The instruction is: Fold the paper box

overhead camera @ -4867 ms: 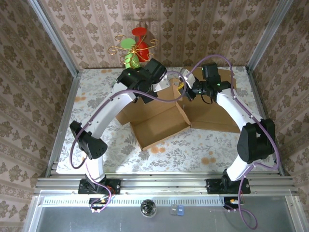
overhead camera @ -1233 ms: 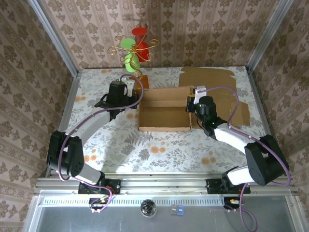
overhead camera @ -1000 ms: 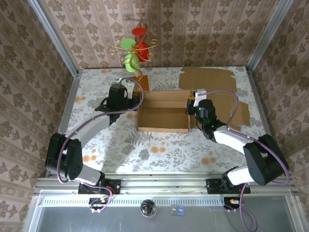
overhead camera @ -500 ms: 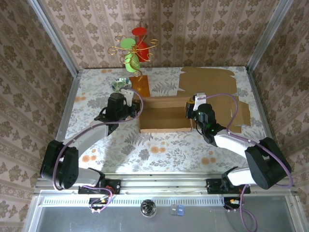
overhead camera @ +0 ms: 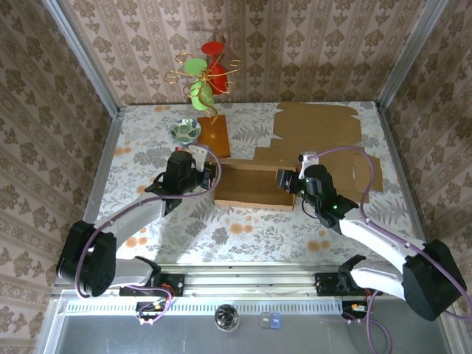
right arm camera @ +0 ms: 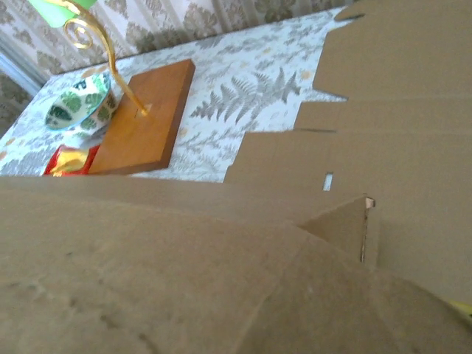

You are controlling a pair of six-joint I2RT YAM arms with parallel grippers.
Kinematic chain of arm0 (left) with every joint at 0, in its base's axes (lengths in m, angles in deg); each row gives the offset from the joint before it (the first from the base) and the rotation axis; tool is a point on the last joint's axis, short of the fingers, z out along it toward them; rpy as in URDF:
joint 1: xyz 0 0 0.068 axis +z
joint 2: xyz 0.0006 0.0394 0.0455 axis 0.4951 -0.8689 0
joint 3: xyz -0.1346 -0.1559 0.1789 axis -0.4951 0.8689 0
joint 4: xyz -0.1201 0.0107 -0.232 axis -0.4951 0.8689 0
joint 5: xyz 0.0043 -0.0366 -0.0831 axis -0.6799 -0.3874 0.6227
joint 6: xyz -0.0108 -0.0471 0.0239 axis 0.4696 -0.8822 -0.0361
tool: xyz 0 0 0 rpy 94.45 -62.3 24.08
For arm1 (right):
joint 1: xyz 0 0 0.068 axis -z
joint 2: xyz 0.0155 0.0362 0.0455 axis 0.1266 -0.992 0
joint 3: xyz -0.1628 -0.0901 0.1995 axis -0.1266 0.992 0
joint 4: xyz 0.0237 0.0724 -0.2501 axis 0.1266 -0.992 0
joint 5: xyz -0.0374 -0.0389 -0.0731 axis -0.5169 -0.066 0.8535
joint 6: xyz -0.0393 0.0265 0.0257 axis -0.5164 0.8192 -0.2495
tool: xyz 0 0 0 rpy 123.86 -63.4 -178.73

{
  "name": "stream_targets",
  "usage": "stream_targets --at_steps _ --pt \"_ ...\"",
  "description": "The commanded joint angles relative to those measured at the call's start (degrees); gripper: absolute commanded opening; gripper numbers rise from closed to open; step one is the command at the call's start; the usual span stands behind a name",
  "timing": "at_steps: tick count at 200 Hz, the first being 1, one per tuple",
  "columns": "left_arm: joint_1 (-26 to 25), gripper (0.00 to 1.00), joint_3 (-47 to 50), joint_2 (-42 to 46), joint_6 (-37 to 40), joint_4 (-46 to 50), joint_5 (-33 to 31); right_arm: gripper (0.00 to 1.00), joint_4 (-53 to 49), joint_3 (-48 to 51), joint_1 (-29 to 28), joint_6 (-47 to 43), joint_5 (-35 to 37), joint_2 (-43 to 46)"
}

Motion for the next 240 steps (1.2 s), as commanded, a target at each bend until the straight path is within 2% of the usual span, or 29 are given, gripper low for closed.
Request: stream_targets --at_steps 1,16,27,77,103,128,145,192,240 --pt "-1.0 0.00 0.2 0.3 1.0 3.2 0.0 0.80 -13.2 -2.9 -0.3 8.1 -6.0 4.3" --pt "-1.4 0.00 0.0 0.2 1.0 3.4 -0.8 0.95 -18.2 -3.1 -0.3 10.4 -8.6 7.1" --pt "-1.7 0.00 -0.1 0.2 1.0 3.6 -1.3 0.98 -21.7 -3.5 -0.5 11.2 -10.5 9.0" --pt "-2.6 0.00 -1.4 -0.2 1.3 4.4 -3.0 1.00 -31.3 -6.6 -0.4 13.6 -16.7 14.9" --pt "-2.9 0.00 -1.7 -0.2 1.6 4.6 -3.7 0.98 -36.2 -11.5 -0.3 16.0 -17.8 16.7" --pt "-3.2 0.00 -1.5 0.0 1.6 4.6 -4.1 0.95 -43.8 -19.8 0.4 18.4 -15.2 16.3" --pt "-3.4 0.00 -1.2 0.2 1.7 4.4 -4.2 0.92 -48.1 -25.5 3.2 20.2 -13.6 14.7" --pt "-3.7 0.00 -0.8 0.2 1.8 4.0 -4.3 0.76 -52.2 -34.0 19.1 26.3 -26.7 2.3" --pt "-3.7 0.00 -0.3 0.2 2.1 3.9 -4.1 0.71 -52.0 -36.6 22.6 25.4 -34.3 -10.8"
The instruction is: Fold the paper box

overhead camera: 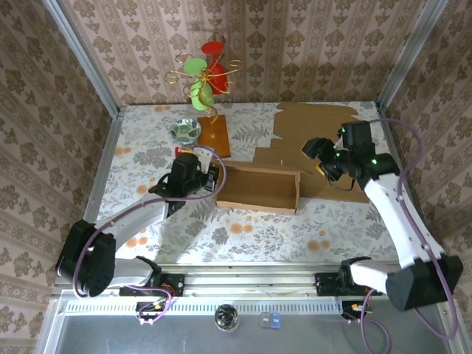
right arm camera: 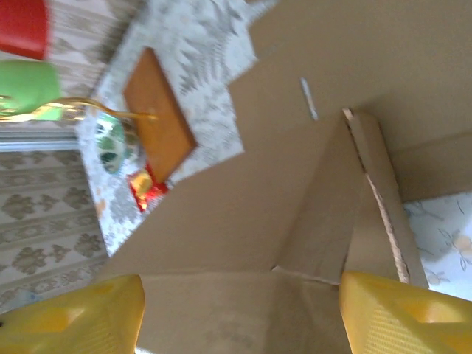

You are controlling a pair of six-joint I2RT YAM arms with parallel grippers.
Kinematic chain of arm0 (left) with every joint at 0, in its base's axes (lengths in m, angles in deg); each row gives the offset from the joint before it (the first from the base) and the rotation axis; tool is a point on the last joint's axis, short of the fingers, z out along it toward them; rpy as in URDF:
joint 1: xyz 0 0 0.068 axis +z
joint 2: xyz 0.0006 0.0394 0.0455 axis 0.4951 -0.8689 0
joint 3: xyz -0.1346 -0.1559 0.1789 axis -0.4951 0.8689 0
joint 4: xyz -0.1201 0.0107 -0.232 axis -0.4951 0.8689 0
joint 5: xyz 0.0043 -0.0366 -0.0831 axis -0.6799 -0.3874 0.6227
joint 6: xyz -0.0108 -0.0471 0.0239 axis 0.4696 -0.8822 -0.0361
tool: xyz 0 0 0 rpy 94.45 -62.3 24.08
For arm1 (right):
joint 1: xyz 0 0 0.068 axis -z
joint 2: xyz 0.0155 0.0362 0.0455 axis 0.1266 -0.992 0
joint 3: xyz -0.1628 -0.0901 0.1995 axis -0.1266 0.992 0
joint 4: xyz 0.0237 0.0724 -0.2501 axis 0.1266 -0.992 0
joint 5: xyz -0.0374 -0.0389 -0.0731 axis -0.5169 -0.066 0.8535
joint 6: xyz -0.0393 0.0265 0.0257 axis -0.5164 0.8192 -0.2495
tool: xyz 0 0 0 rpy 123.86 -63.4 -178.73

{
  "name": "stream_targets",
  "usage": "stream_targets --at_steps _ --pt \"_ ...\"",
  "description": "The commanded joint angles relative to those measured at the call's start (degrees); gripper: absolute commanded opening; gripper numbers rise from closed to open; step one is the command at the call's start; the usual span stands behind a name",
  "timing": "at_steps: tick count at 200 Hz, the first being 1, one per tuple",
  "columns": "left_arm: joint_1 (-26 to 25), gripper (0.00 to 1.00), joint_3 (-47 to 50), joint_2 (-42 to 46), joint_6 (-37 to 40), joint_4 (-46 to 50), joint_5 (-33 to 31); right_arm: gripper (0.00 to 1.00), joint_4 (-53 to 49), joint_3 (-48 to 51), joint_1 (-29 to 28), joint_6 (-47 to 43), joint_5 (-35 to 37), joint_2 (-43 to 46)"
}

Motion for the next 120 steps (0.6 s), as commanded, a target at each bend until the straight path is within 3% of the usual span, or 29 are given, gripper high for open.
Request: stream_targets --at_steps 1,42,120 --pt "-0.4 0.00 0.1 0.2 0.9 2.8 0.2 0.70 -2.6 -2.3 0.6 0.8 -7.0 -4.0" --pt "-0.4 0.00 0.6 0.4 0.4 2.7 0.3 0.69 -0.7 -2.7 0.6 1.0 -11.9 -13.1" --pt "-0.8 0.00 1.8 1.5 -0.8 2.8 0.4 0.59 1.0 -1.1 0.0 -0.2 -13.3 -17.1"
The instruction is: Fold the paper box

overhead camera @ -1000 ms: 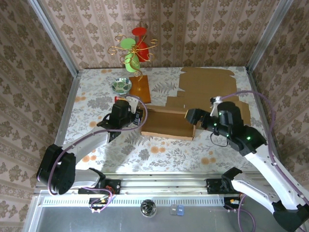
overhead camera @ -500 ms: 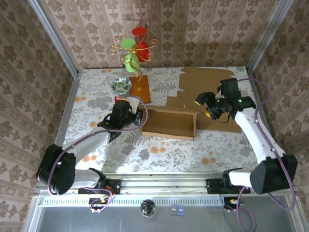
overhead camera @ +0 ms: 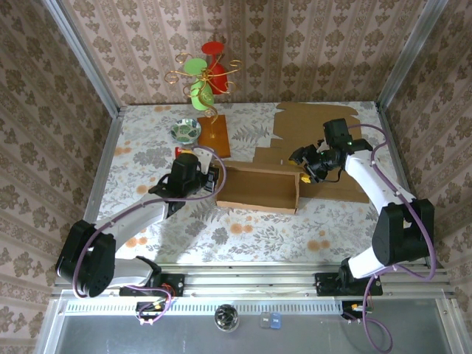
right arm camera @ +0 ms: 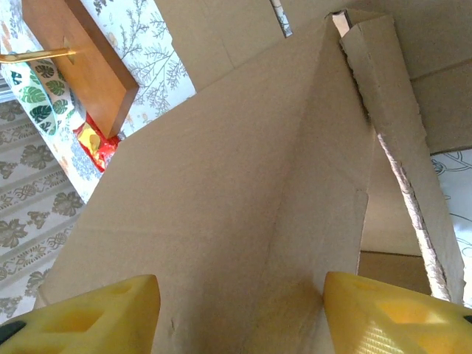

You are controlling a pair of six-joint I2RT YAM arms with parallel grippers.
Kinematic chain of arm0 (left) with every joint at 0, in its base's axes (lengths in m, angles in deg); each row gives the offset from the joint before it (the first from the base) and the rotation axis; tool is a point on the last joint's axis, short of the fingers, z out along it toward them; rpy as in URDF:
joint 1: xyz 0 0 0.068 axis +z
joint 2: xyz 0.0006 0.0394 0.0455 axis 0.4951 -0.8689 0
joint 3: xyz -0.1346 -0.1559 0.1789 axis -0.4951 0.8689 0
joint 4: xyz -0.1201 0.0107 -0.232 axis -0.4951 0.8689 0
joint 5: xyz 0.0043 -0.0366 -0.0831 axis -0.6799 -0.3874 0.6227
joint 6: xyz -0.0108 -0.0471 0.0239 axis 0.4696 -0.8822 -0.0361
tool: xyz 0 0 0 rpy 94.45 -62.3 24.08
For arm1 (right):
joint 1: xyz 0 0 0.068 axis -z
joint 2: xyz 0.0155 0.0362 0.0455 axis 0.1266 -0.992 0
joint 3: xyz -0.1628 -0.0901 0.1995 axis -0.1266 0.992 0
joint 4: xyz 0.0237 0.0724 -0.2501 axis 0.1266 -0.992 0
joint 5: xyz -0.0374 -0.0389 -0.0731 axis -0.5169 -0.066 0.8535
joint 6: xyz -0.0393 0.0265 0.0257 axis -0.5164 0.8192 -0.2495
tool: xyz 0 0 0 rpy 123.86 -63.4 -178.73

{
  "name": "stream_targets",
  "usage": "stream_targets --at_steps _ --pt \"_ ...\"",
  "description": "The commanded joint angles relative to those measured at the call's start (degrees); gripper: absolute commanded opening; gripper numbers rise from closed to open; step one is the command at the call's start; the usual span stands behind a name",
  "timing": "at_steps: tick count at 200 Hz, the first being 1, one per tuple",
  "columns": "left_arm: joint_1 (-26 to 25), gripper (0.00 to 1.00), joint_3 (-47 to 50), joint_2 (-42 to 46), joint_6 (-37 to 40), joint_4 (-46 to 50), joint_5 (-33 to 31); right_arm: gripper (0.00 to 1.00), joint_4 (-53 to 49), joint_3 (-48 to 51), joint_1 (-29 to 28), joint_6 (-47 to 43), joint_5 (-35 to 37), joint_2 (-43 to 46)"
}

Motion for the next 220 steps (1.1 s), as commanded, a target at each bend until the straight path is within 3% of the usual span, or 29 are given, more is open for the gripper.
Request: stream_targets --at_steps 1,92,124,157,220 --pt "-0.7 0.00 1.4 1.3 -0.9 2.8 0.4 0.59 0.2 -0.2 -0.4 -1.0 -1.9 -0.6" --pt "-1.1 0.21 3.2 3.3 -5.6 3.4 2.2 0.50 -1.2 2.9 -0.4 -6.2 1.6 -1.1" --pt "-1.1 0.41 3.6 5.8 -8.7 5.5 3.2 0.48 -0.8 3.9 -0.4 -6.8 2.4 -1.2" --pt "-1.2 0.53 4.3 10.2 -13.0 9.3 5.4 0.48 -0.4 4.1 -0.4 -7.1 2.9 -1.3" --pt "-0.7 0.58 3.3 19.4 -26.2 24.5 13.1 0.52 -0.7 4.1 -0.4 -7.9 4.1 -1.3"
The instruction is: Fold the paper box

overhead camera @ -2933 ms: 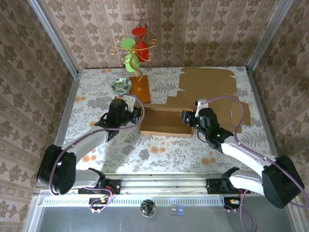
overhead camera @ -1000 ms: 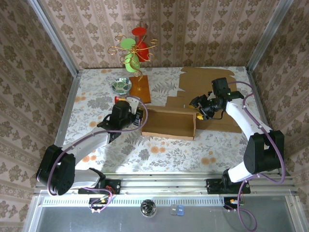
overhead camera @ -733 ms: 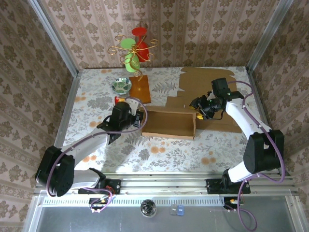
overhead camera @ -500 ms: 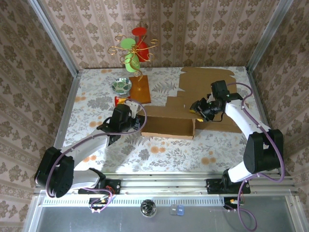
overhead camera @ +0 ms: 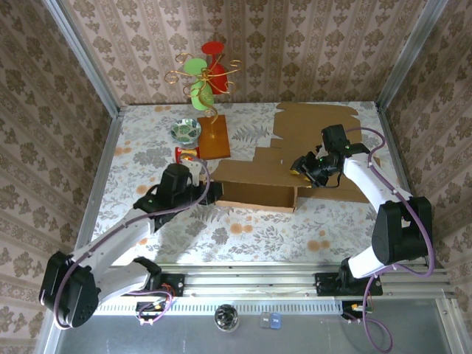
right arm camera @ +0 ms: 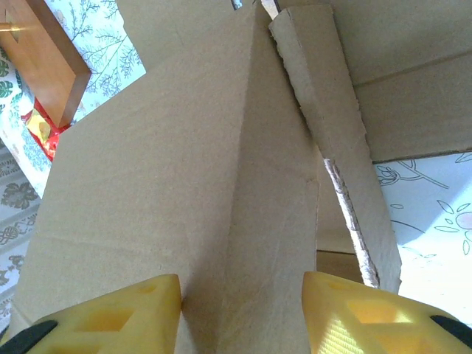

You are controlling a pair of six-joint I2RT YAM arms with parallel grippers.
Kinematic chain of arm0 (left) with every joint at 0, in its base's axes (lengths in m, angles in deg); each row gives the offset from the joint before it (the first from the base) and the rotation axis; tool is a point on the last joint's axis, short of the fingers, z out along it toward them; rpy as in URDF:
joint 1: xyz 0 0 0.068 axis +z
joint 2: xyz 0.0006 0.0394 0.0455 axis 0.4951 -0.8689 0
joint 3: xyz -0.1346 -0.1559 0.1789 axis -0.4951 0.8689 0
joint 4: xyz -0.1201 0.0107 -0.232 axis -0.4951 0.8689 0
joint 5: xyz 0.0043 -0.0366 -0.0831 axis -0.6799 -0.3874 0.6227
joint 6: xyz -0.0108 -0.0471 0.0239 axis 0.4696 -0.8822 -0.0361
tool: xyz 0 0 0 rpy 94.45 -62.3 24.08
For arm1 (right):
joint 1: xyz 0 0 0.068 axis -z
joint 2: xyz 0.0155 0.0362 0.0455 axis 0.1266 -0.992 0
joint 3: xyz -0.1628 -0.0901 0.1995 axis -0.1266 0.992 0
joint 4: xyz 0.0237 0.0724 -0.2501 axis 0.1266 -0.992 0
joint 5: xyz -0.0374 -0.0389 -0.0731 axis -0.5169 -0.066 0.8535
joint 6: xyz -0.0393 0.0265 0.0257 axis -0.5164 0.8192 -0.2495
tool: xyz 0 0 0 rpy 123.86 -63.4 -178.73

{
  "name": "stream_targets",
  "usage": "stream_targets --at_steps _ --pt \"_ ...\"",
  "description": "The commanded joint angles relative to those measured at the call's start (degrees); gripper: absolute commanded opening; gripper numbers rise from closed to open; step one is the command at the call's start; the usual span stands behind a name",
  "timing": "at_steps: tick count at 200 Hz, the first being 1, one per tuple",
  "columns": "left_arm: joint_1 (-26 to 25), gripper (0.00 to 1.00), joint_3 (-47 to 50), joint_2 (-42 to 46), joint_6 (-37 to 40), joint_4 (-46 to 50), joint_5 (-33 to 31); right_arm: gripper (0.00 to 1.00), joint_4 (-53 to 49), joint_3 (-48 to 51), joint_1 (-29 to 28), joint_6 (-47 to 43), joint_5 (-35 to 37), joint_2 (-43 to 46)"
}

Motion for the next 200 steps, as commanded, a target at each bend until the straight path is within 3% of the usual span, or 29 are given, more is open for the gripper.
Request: stream_targets --at_steps 1,30,64,71,98,120,154,200 --pt "0.1 0.58 -0.4 4.9 -8.3 8.7 3.9 0.53 -0.8 0.6 -0.3 -1.6 1.9 -0.8" --pt "3.3 0.62 -1.0 10.8 -14.1 13.6 6.8 0.58 -1.2 0.7 -0.3 -2.5 2.2 -1.0" --pt "7.5 0.65 -7.3 13.7 -13.3 22.9 4.5 0.62 -1.7 0.2 -0.3 -3.5 2.8 -1.0" --pt "10.7 0.65 -8.4 12.8 -13.1 23.2 6.3 0.63 -1.8 0.1 -0.3 -3.9 2.9 -0.9" --pt "18.1 0.63 -14.1 4.2 -11.5 23.9 14.2 0.67 -2.0 -0.3 -0.3 -4.9 2.7 -0.6" --pt "20.3 0.63 -21.2 -5.1 -8.3 26.5 16.6 0.70 -2.2 -0.5 -0.3 -5.7 2.5 -0.5" --pt "20.1 0.62 -27.2 -18.0 -5.8 24.9 21.8 0.73 -1.6 -0.3 -0.3 -6.5 1.3 -0.8" --pt "17.5 0.63 -28.9 -27.7 -6.4 21.9 25.2 0.75 -0.2 1.0 -0.3 -7.0 -0.8 -1.1"
